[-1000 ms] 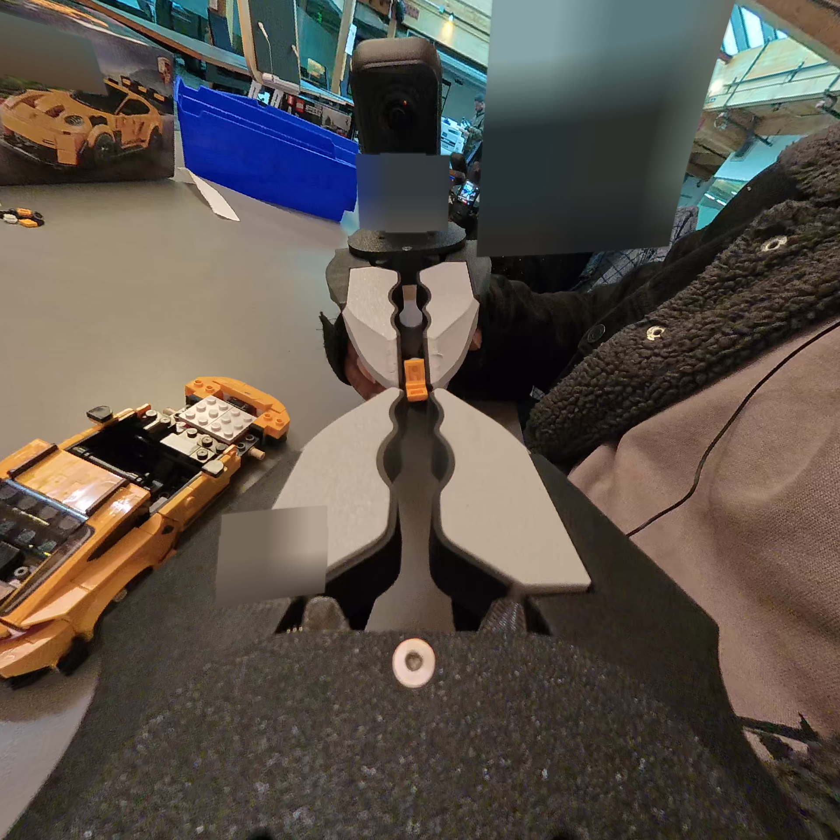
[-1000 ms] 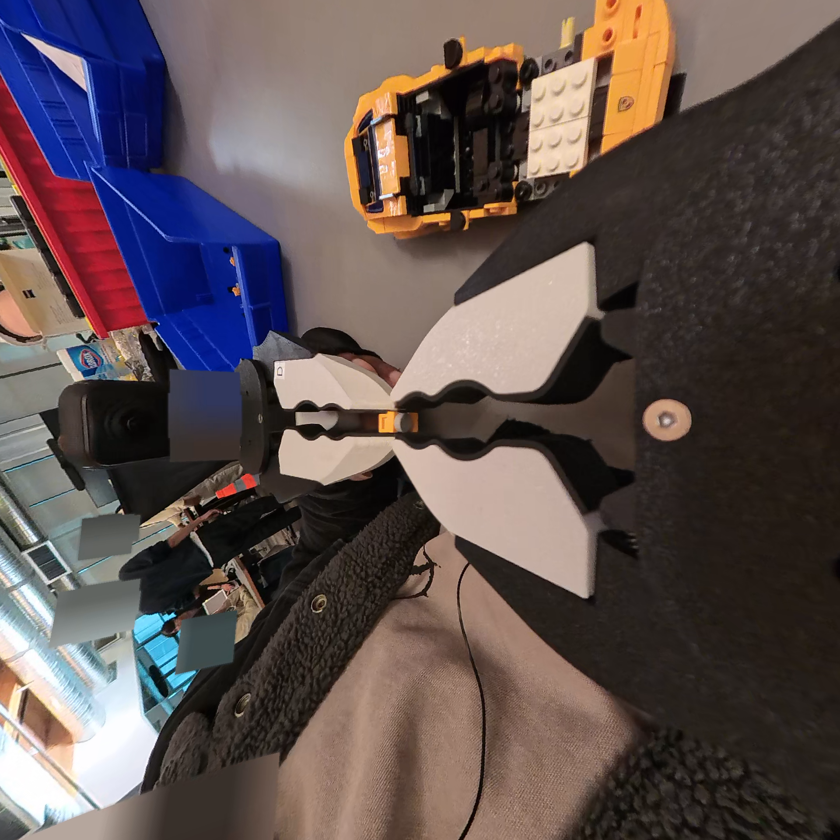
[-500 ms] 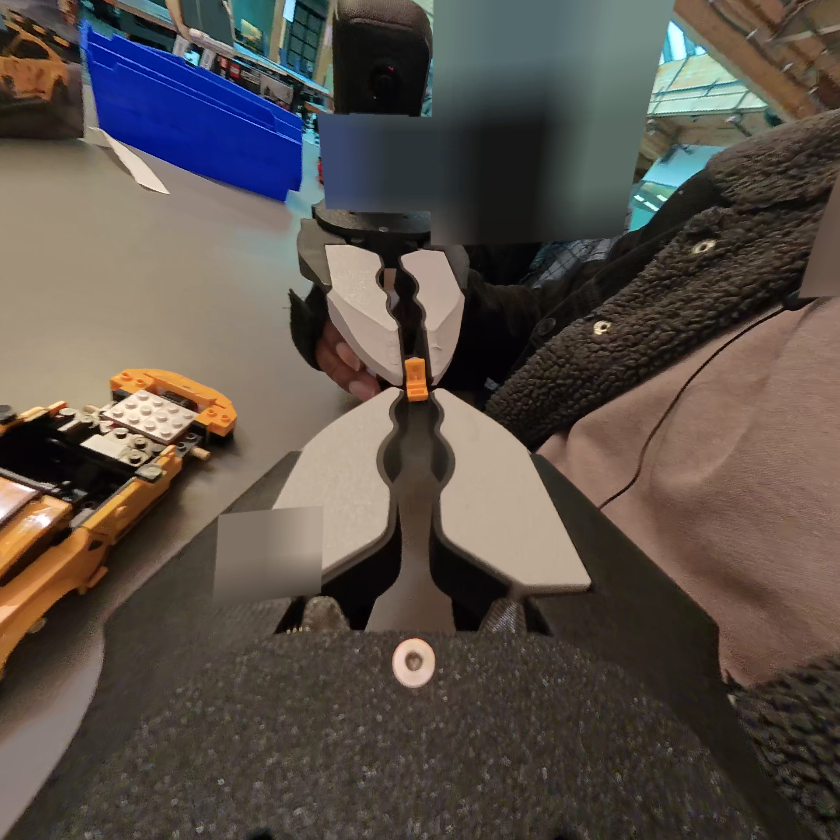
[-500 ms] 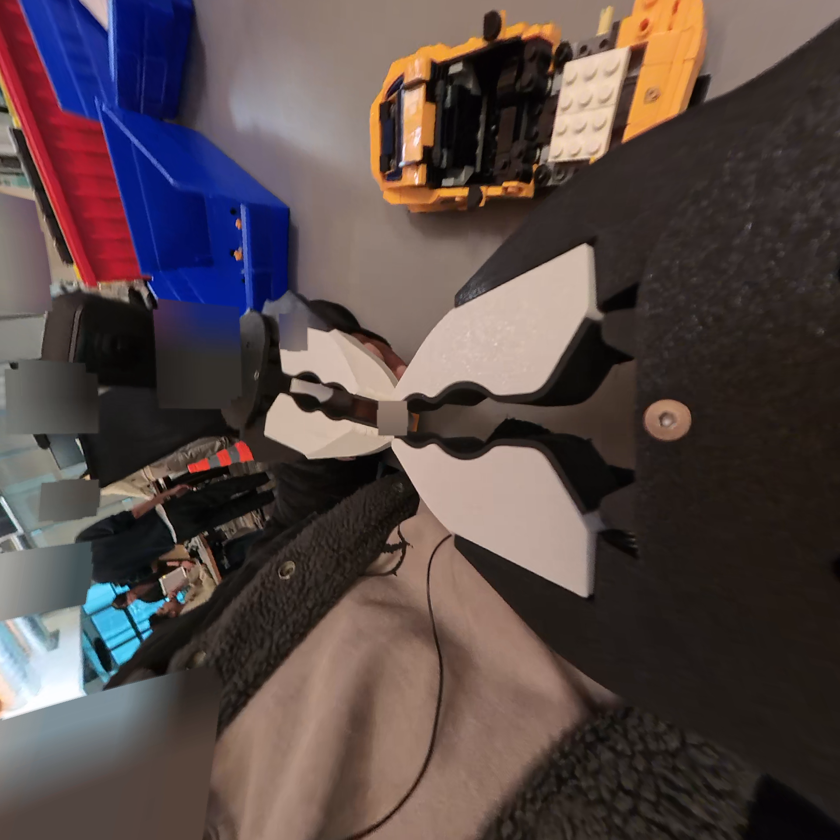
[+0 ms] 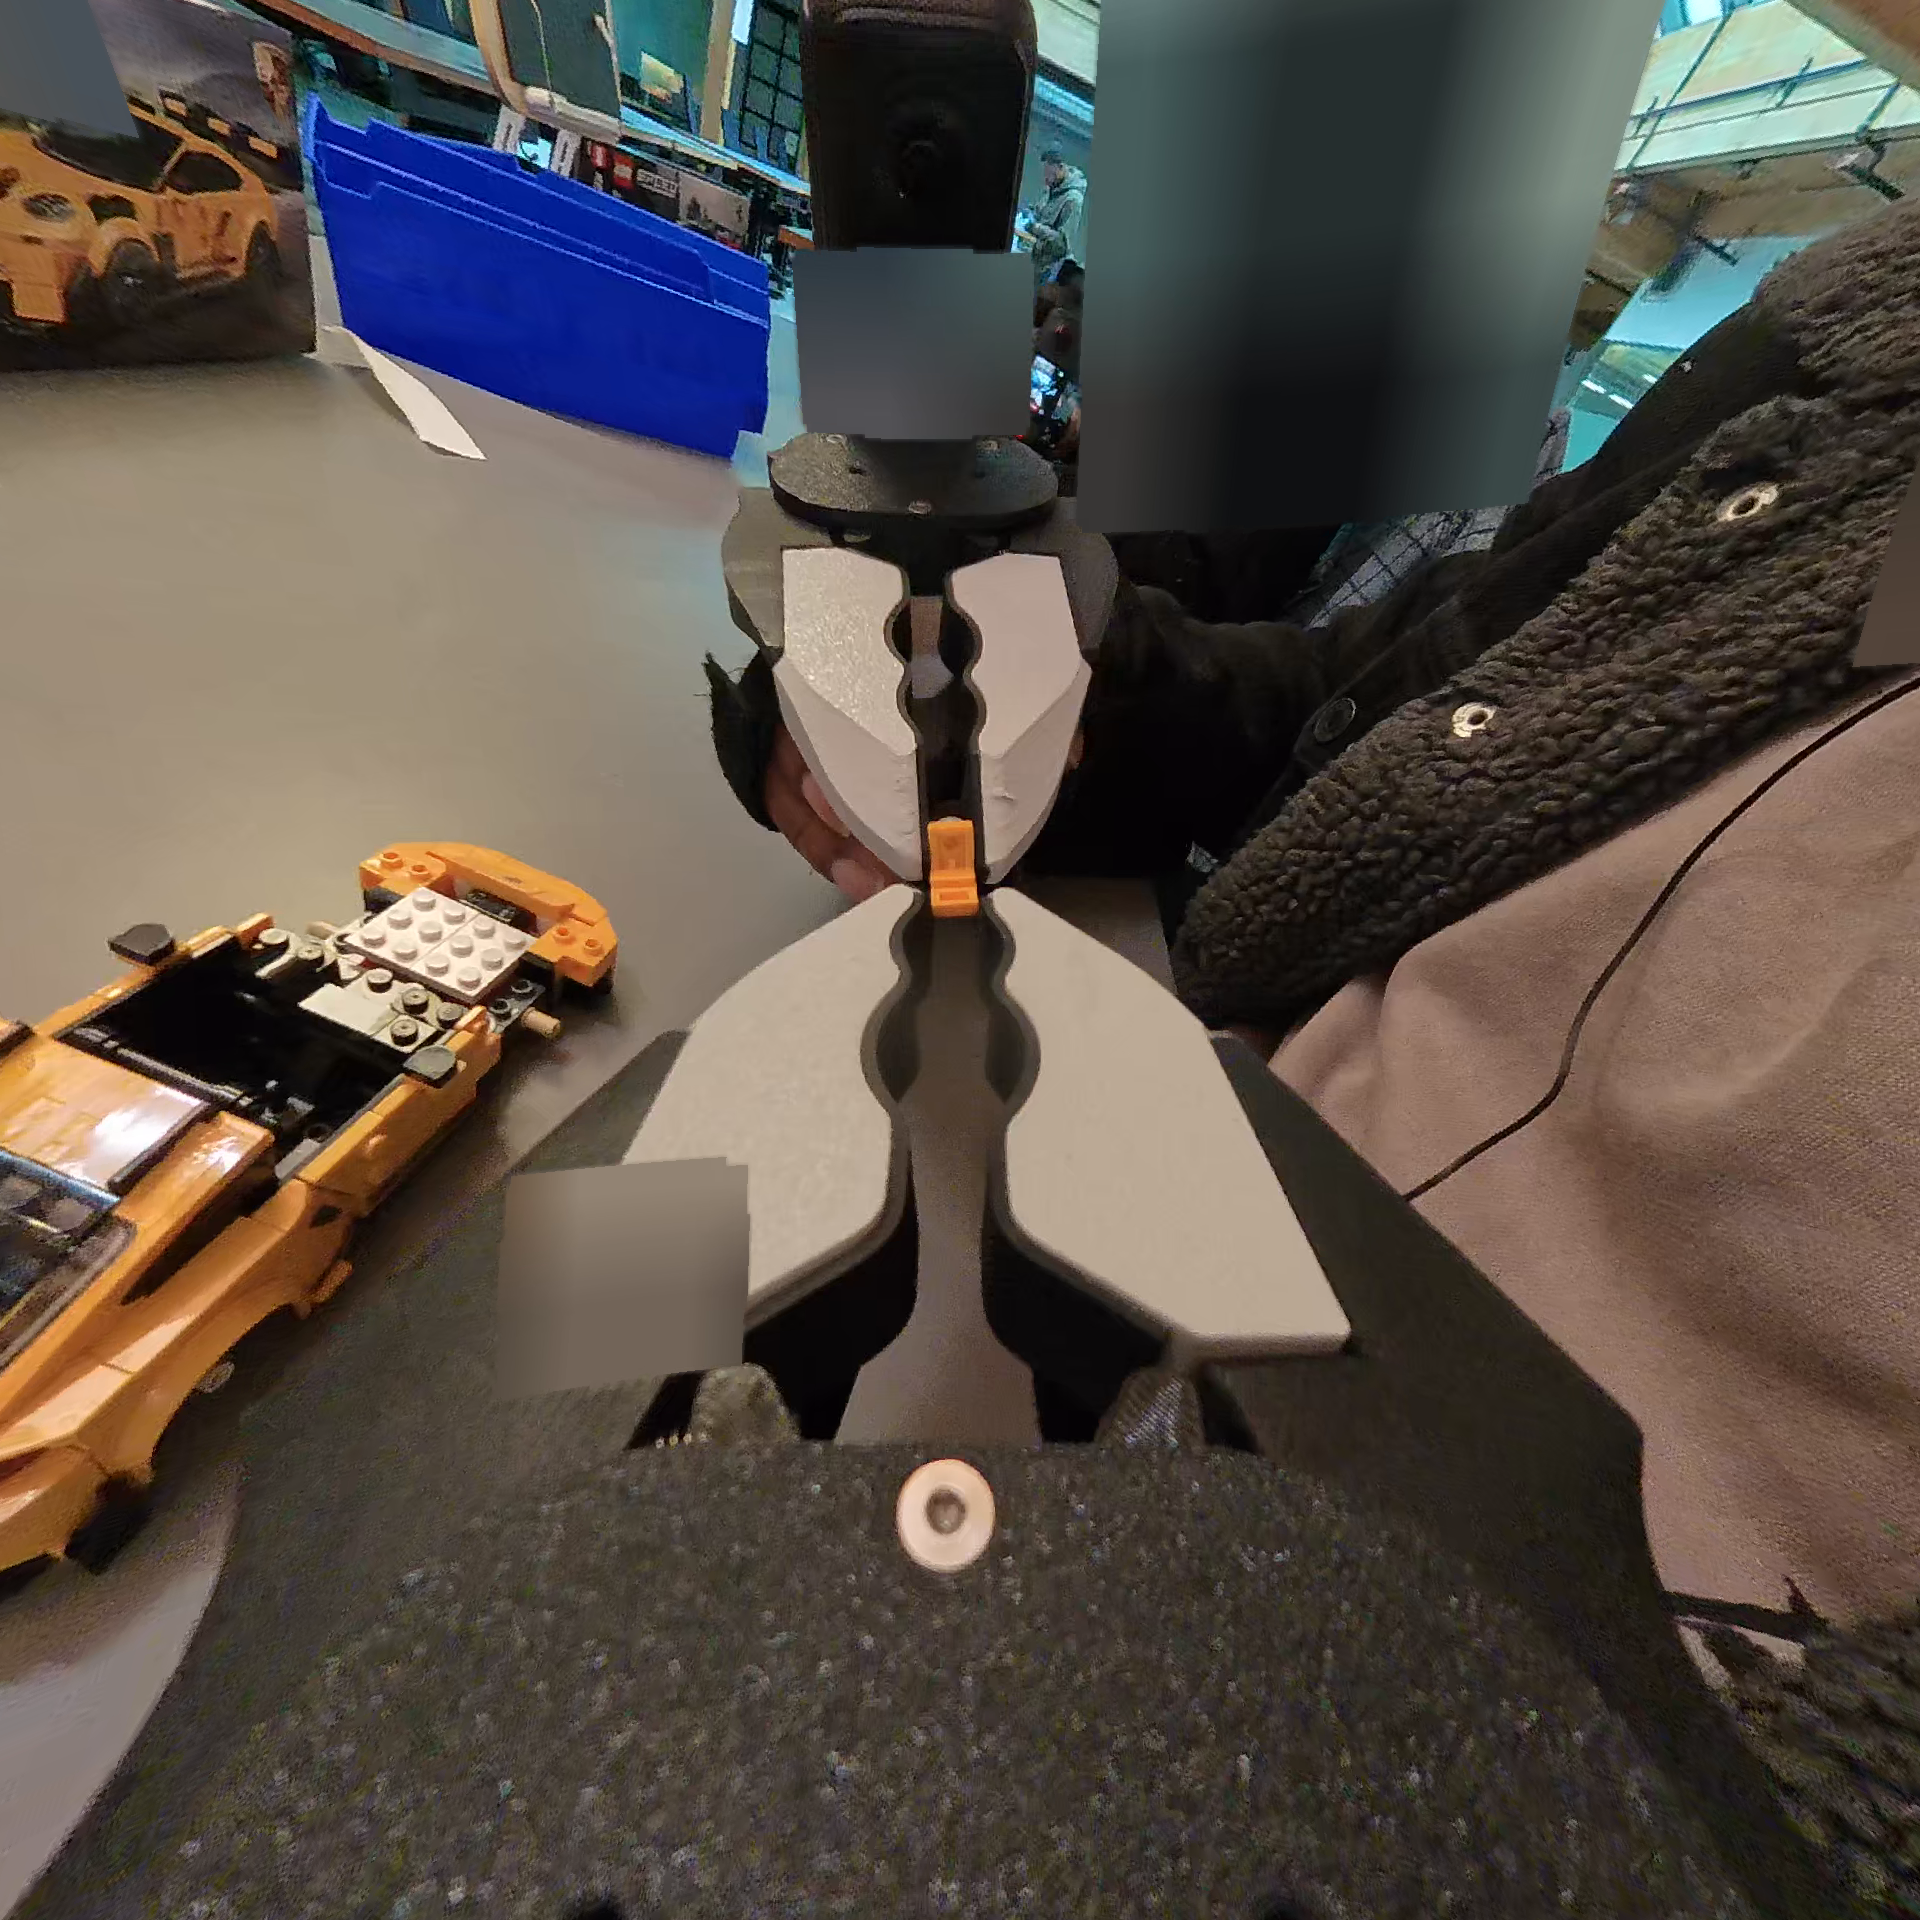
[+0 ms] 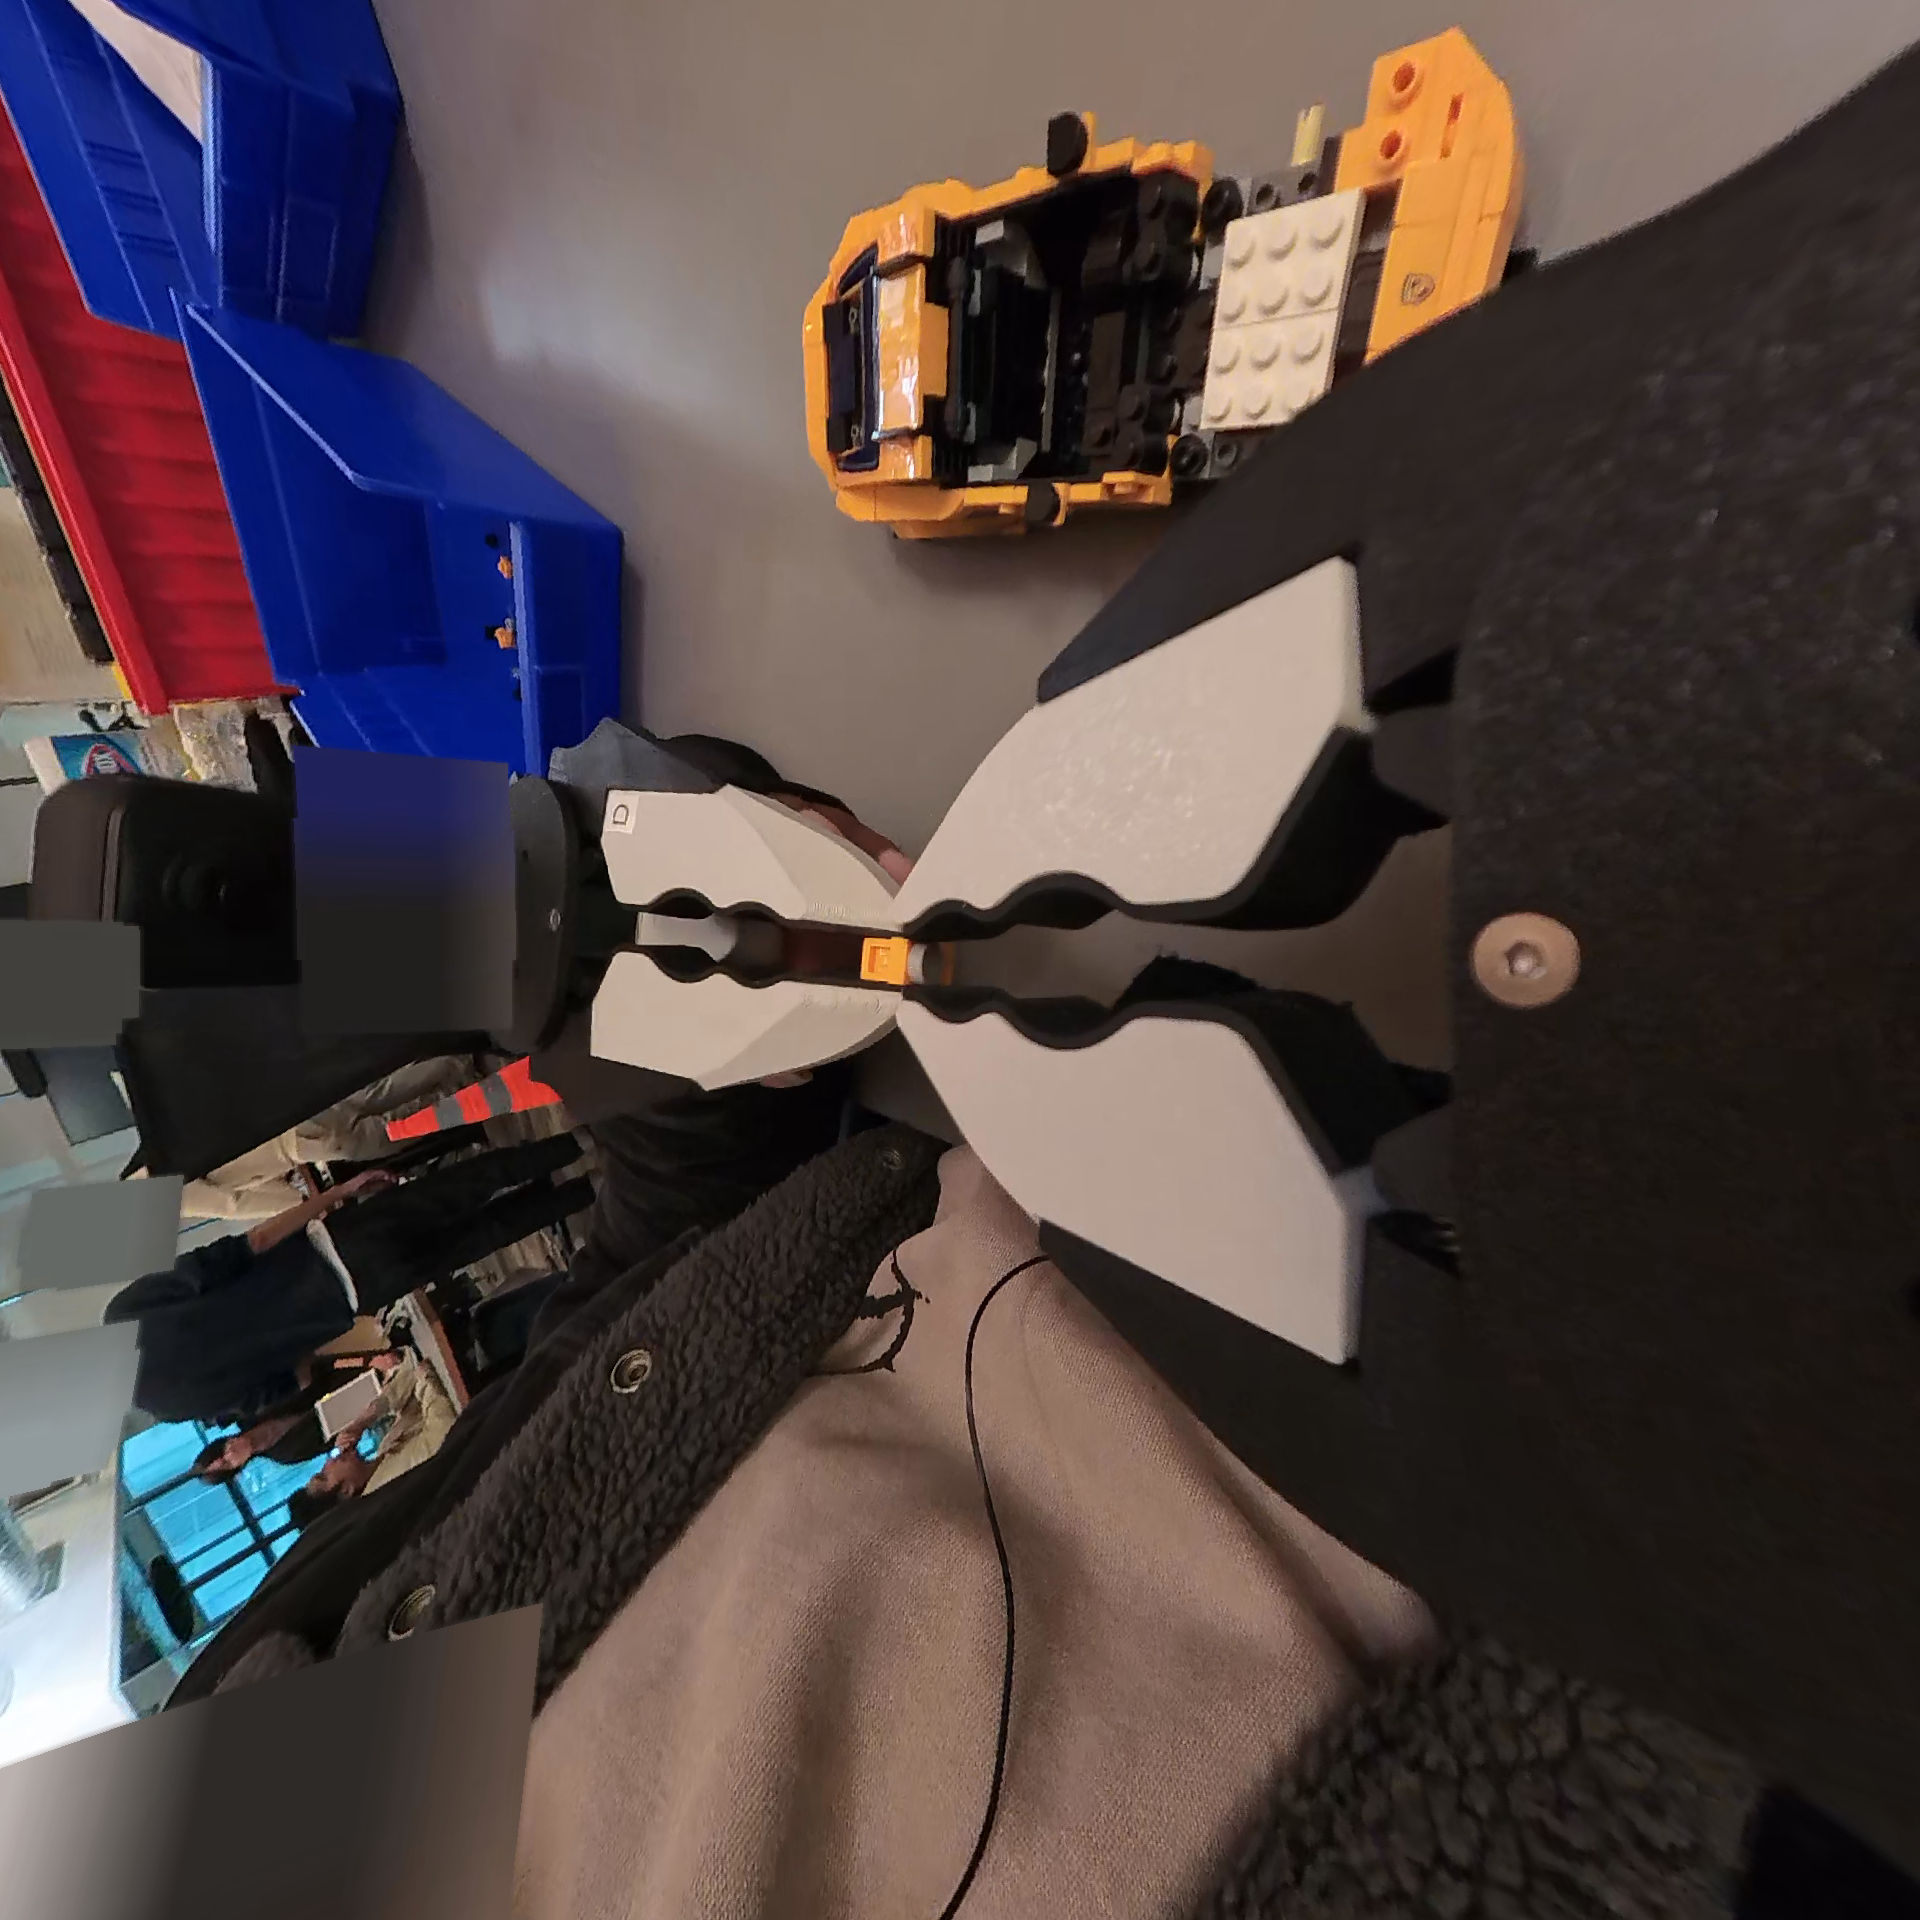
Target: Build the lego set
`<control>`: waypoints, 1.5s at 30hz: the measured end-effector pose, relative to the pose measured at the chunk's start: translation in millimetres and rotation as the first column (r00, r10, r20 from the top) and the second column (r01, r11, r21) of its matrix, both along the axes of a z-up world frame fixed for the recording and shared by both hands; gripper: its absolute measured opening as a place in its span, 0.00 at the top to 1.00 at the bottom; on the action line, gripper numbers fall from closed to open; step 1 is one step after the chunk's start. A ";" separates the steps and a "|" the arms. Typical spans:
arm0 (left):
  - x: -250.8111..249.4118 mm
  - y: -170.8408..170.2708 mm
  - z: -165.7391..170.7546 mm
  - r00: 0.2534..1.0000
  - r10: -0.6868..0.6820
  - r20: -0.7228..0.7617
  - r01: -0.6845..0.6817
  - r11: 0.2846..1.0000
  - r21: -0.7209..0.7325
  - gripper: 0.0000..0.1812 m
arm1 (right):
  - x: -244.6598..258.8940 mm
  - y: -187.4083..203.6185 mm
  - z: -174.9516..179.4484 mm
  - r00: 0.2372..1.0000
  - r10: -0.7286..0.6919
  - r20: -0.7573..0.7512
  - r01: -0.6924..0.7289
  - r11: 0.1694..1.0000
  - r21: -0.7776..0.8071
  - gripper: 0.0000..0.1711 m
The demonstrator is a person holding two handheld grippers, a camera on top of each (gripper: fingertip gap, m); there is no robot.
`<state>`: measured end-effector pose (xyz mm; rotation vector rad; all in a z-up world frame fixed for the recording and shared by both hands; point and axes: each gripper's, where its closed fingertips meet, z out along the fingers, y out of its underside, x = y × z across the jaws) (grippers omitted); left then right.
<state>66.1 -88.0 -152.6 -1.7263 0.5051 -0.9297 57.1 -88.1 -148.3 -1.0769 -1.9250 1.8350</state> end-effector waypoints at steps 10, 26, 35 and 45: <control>-2.1 2.7 -3.2 0.999 0.028 -0.037 -0.028 1.000 0.010 0.96 | -1.5 2.8 -3.1 1.000 -0.015 0.020 0.014 1.000 0.012 0.95; -4.4 4.8 -4.7 0.997 0.051 -0.056 -0.050 0.999 0.014 0.96 | -3.4 5.0 -4.8 0.999 -0.033 0.023 0.032 0.999 0.026 0.95; -6.8 6.0 -3.3 0.998 0.060 -0.032 -0.060 0.998 0.003 0.96 | -6.0 6.7 -3.7 0.998 -0.051 0.026 0.051 0.999 0.001 0.95; -7.8 6.1 -1.2 0.998 0.061 -0.009 -0.061 0.998 0.000 0.96 | -7.6 8.3 -2.1 0.998 -0.063 0.021 0.063 0.998 -0.018 0.94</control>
